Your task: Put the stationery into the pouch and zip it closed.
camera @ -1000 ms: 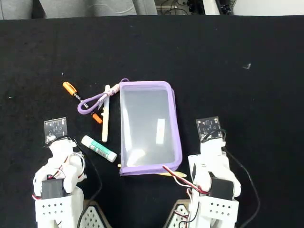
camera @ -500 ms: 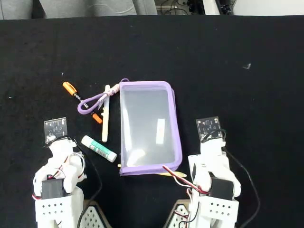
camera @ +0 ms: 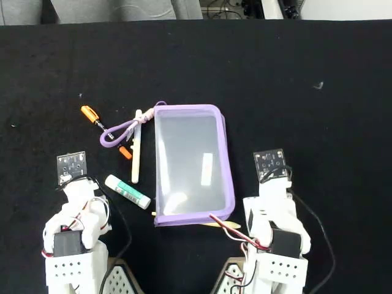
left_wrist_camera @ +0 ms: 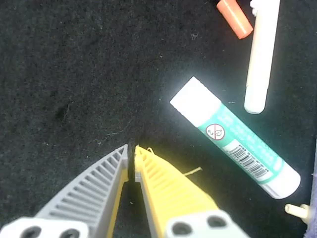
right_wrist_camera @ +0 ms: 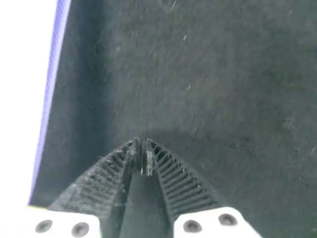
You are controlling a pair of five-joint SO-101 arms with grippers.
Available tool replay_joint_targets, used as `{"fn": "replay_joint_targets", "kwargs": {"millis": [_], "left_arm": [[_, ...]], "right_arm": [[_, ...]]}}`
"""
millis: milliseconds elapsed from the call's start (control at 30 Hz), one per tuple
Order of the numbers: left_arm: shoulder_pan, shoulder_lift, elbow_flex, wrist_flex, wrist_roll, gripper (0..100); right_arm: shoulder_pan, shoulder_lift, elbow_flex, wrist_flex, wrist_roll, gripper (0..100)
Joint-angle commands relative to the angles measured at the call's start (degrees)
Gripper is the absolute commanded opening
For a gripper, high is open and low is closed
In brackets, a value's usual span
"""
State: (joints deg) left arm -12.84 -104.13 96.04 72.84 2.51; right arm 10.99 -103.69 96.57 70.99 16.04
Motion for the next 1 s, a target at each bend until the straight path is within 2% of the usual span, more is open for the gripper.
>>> {"fn": "replay_joint_targets", "kwargs": {"millis": [0,133,200,367,467,667,967], "left_arm": [[0.4,-0.3,1.4,0.3,0.0,3],[0.3,-0.3,1.4,0.3,0.0,3],[0.2,-0.3,1.4,0.3,0.0,3],[0.3,-0.3,1.4,0.3,0.0,3],[0.3,-0.3,1.4,0.3,0.0,3],[0.2,-0.3,1.4,0.3,0.0,3],[0.2,-0.3,1.4,0.3,0.0,3]], "right_arm": [[-0.6,-5.0,-5.8,-5.2,2.3,1.5],[-4.0,-5.0,-12.0,-6.9,10.1,1.6],[-6.1,-5.0,-15.8,-6.9,10.5,2.4],[-13.4,-4.1,-23.7,-7.5,8.3,15.9],[-18.9,1.2,-26.4,-10.5,5.7,17.0],[-26.5,26.2,-33.2,-22.2,4.4,17.0],[-32.5,65.2,-54.9,-33.1,4.4,17.2]]}}
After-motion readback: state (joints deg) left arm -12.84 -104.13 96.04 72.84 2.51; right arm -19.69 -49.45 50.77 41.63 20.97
